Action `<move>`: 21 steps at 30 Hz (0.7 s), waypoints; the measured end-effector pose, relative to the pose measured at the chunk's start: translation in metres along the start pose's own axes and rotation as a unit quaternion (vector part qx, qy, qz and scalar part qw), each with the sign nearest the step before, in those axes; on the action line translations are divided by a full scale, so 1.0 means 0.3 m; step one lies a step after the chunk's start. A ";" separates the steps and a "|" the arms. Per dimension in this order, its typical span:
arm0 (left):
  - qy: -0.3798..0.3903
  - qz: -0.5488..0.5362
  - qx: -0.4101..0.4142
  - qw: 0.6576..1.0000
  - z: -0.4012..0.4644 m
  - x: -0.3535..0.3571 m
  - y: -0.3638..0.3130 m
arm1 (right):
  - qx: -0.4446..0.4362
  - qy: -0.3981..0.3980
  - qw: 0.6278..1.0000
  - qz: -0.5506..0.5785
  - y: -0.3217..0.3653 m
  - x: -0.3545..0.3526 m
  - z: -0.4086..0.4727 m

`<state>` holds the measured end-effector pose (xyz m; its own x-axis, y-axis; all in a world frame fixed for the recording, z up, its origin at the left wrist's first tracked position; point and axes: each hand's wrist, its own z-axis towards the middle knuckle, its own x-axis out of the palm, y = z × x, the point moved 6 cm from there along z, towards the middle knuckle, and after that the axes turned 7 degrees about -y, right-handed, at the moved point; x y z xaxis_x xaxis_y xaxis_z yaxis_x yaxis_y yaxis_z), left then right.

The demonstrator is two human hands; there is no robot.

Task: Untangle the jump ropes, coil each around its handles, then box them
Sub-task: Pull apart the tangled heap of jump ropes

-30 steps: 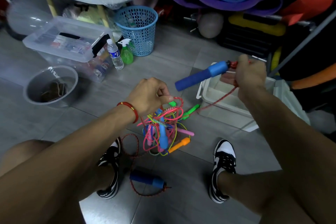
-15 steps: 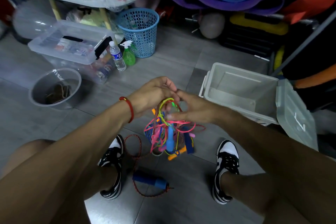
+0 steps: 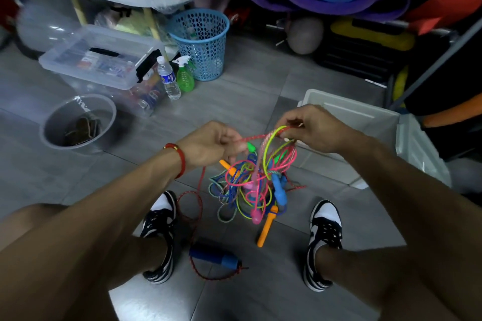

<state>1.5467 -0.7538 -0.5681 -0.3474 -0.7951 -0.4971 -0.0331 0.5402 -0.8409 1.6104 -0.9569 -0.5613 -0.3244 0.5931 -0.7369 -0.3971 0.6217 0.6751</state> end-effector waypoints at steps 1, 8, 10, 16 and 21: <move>-0.028 -0.021 0.022 0.999 -0.001 -0.015 -0.028 | -0.008 0.030 0.998 -0.063 -0.015 -0.008 -0.008; -0.023 -0.068 0.099 0.993 -0.038 -0.008 -0.122 | 0.046 0.166 0.984 0.051 0.101 0.167 -0.061; -0.041 -0.124 0.115 0.985 -0.049 -0.035 -0.146 | 0.053 0.117 0.991 0.031 0.081 0.211 -0.040; -0.187 -0.190 0.087 0.960 -0.064 -0.225 -0.104 | 0.095 0.140 0.975 -0.147 -0.169 0.265 -0.068; -0.315 0.026 -0.076 0.946 -0.062 -0.386 0.039 | 0.109 0.097 0.987 -0.069 -0.166 0.160 -0.054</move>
<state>1.5692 -0.6503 -0.5163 0.2744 -0.7472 -0.6053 -0.1814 0.5780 -0.7956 1.6007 -0.9676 -0.6309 -0.4464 0.3989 -0.8010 -0.2619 0.7977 0.5432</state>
